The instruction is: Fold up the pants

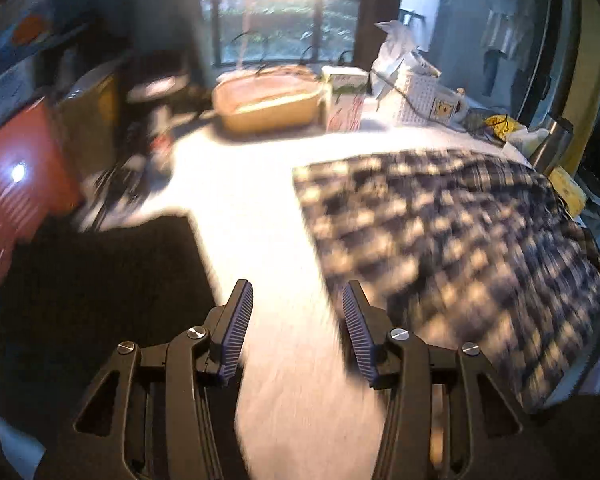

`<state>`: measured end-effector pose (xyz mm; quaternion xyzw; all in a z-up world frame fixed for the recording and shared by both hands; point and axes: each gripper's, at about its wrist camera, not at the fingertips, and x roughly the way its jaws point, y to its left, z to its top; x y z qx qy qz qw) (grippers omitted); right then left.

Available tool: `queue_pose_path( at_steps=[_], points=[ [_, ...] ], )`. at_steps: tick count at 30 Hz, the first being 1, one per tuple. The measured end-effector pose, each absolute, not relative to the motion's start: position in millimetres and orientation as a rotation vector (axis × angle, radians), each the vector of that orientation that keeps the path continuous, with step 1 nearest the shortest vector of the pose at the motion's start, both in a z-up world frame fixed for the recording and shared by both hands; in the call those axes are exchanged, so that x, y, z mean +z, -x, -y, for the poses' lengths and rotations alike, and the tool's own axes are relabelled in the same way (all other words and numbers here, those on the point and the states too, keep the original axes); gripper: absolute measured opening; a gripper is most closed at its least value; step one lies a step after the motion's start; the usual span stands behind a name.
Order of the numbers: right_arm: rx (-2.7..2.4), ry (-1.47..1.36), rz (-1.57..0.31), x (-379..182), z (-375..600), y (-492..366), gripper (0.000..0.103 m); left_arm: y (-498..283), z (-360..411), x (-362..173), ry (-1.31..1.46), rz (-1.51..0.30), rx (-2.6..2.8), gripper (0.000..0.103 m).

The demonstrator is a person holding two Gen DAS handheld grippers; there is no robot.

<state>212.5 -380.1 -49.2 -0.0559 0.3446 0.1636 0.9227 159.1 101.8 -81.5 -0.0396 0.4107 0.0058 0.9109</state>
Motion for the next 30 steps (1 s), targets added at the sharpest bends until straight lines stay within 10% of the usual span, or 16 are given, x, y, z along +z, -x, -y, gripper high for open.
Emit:
queue_pose_path(
  at_steps=[4, 8, 15, 18, 19, 22, 30],
  points=[
    [0.385, 0.17, -0.74, -56.7, 354.3, -274.2, 0.086, -229.9, -93.3, -94.6, 0.057, -0.848, -0.052, 0.047],
    [0.435, 0.2, -0.797, -71.7, 329.6, -324.6, 0.086, -285.6, -92.6, -105.1, 0.082, -0.866, -0.071, 0.085],
    [0.499, 0.226, -0.937, -118.7, 307.7, -379.0, 0.086, -324.6, -87.2, -139.1, 0.042, -0.994, -0.055, 0.085],
    [0.529, 0.212, -0.977, -133.9, 301.5, -392.0, 0.063, -318.9, -72.3, -146.4, -0.025, -0.95, -0.086, 0.07],
    [0.534, 0.22, -0.986, -136.1, 298.9, -393.4, 0.04, -318.1, -70.5, -146.0, -0.02, -0.941, -0.106, 0.055],
    [0.543, 0.31, -0.967, -141.1, 280.4, -390.9, 0.029, -317.4, -63.5, -143.9, -0.022, -0.927, -0.166, 0.007],
    [0.434, 0.501, -0.784, -111.6, 239.4, -388.3, 0.025, -336.6, -77.3, -118.5, -0.082, -0.832, -0.069, 0.006]
  ],
)
